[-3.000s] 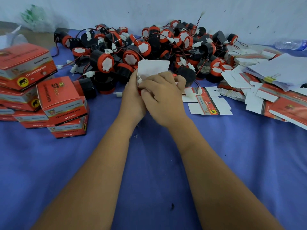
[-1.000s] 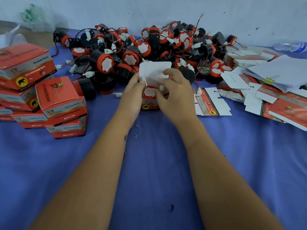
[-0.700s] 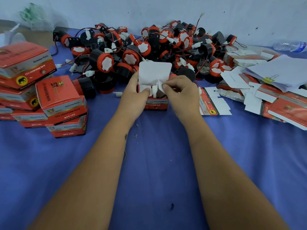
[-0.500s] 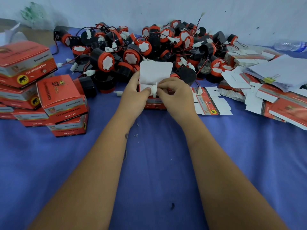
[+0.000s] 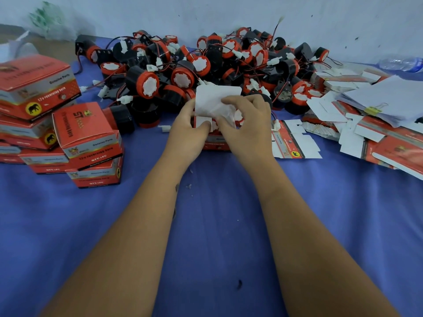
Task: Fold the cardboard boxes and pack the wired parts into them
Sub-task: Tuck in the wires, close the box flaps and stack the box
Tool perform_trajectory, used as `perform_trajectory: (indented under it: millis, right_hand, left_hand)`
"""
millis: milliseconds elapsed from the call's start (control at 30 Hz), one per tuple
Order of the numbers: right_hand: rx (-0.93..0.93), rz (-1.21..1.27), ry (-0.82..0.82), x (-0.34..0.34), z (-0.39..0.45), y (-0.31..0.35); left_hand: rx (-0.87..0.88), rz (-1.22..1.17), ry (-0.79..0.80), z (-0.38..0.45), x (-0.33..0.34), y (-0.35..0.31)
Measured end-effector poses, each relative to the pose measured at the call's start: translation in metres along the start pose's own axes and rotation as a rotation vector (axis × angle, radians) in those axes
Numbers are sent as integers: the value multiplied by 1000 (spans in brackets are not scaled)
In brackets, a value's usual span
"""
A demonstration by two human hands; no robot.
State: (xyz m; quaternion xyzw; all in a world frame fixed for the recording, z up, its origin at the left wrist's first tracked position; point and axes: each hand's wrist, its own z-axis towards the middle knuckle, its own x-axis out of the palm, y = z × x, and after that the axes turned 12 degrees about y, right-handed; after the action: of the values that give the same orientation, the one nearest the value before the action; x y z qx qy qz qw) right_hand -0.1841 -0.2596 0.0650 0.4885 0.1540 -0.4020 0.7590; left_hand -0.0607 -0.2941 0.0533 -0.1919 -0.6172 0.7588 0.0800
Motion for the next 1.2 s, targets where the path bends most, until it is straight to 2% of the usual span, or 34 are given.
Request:
perform_trajectory:
  millis: [400,533,667,767,1067,1200]
  right_hand:
    - [-66,-309,71,-3,1,5]
    - [6,-130,123,0,5,7]
    - [86,9,95,-1,4,7]
    - [115,-16,92,-4,5,5]
    - [29,-133,277,-13,10,-2]
    - [-22,-60,317,-18,5,-2]
  left_hand:
    - [24,38,-20,1,1,2]
    - [23,36,-13,1,1,2]
    - [17,47,-10,0,0,2]
    - [14,36,-1,0,0,1]
    - [15,27,8,0,0,2]
    - [19,31,13,-1,1,2]
